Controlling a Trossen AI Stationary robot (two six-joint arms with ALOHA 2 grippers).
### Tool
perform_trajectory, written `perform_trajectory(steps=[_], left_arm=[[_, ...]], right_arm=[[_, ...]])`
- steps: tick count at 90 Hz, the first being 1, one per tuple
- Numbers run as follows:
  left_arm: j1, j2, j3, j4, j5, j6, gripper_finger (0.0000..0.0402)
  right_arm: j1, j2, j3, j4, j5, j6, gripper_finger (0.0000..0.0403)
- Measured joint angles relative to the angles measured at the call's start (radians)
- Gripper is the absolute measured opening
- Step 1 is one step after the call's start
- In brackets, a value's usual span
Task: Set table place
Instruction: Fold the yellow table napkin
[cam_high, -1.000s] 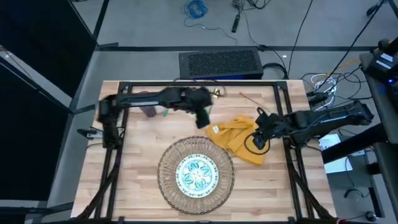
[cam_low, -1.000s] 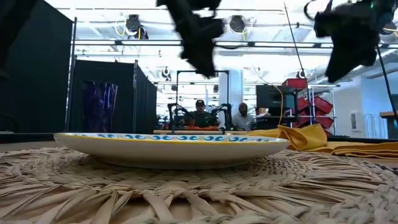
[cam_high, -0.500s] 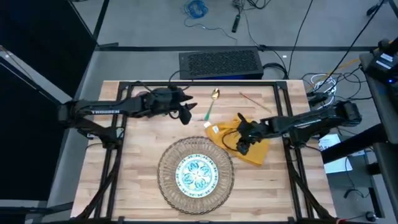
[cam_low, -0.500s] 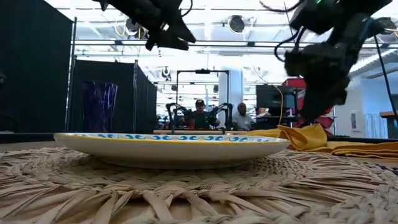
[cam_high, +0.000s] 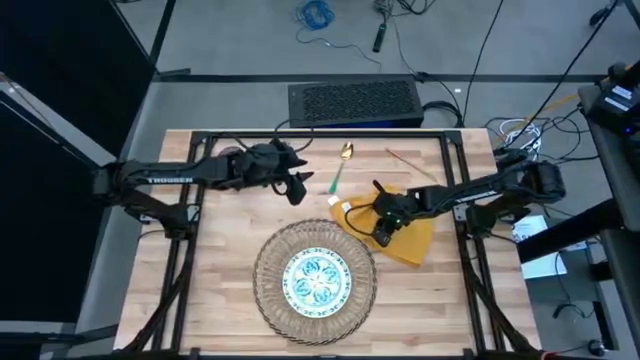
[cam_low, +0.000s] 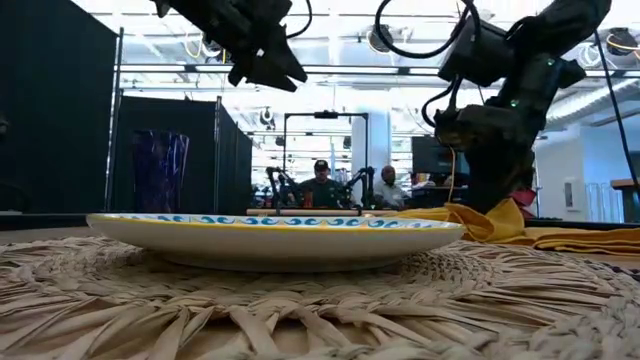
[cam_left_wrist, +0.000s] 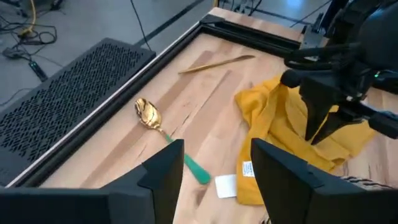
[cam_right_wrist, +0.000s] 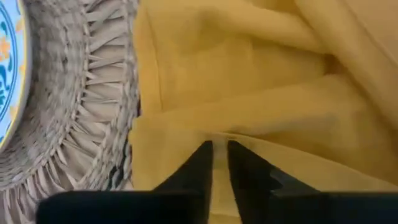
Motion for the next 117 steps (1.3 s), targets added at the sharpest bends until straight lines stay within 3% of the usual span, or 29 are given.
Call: perform_trajectory(steps=[55,82,117], left_arm=[[0.0,0.0,0.0,0.0,0.0,-0.001,0.0171],[-0.006,0.0,0.0,0.0,0.0,-0.001,0.0171],[-0.007,0.0,0.0,0.001,0.001,0.017,0.0171]], right_arm=[[-0.04,0.001,0.04,0.013,-0.001,-0.05,0.0],[-0.034,0.098,0.04,0.051,-0.05,-0.039,0.0],[-0.005,0.017,0.04,-0.045,-0.072,-0.001,0.0]])
